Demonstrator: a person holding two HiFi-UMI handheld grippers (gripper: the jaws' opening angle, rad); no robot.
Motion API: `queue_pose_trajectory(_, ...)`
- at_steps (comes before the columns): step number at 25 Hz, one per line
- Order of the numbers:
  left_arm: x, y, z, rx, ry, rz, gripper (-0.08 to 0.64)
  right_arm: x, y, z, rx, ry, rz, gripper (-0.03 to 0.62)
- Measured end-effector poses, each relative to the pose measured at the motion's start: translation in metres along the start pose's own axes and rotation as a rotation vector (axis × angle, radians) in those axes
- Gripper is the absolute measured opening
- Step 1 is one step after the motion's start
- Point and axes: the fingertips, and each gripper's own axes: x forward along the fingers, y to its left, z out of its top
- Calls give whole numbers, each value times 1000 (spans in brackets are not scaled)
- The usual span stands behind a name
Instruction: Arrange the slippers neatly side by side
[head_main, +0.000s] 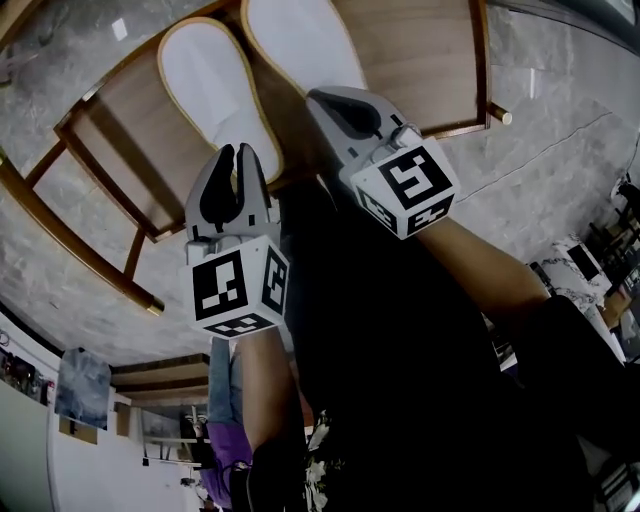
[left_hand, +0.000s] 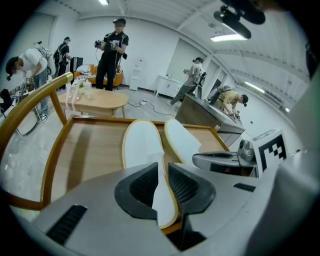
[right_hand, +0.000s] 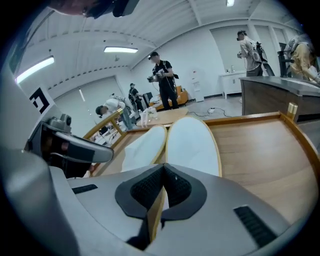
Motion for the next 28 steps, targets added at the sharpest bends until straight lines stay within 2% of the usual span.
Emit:
queue_pose_trajectory(3,-2,8,-4,-3,18,1,60,5,1,2,20,-18,-8,0)
queue_pose_trajectory(10,8,19,1,41,35,-25,60,-3,17,24,-72,-79,64,3)
queue_pose_trajectory(11,10,19,3,54,37,-30,61,-6,14,26,-88,-81,54,19)
queue_pose_trajectory(13,14,18,3,87,52,-44,61,-12,3,28,-125,-74,19,108)
queue_pose_trajectory(14,16,17,1,107,68,-55,61,-15,-4,26,-144,-67,-1,112)
queue_pose_trajectory(16,18,12,-13,150,121,-93,61,-21,-16,15,-176,-25,-35,112)
queue_pose_trajectory(19,16,7,-37,228,197,-123,61,-27,-23,-20,-218,105,-60,112)
queue_pose_trajectory(21,19,10,-49,261,234,-127,66,-25,-27,-41,-198,181,-77,114)
queue_pose_trajectory(24,24,13,-60,277,274,-147,67,-25,-29,-51,-113,210,-119,114)
queue_pose_trajectory(28,31,18,-64,279,293,-156,67,-19,-18,-53,-92,224,-125,112)
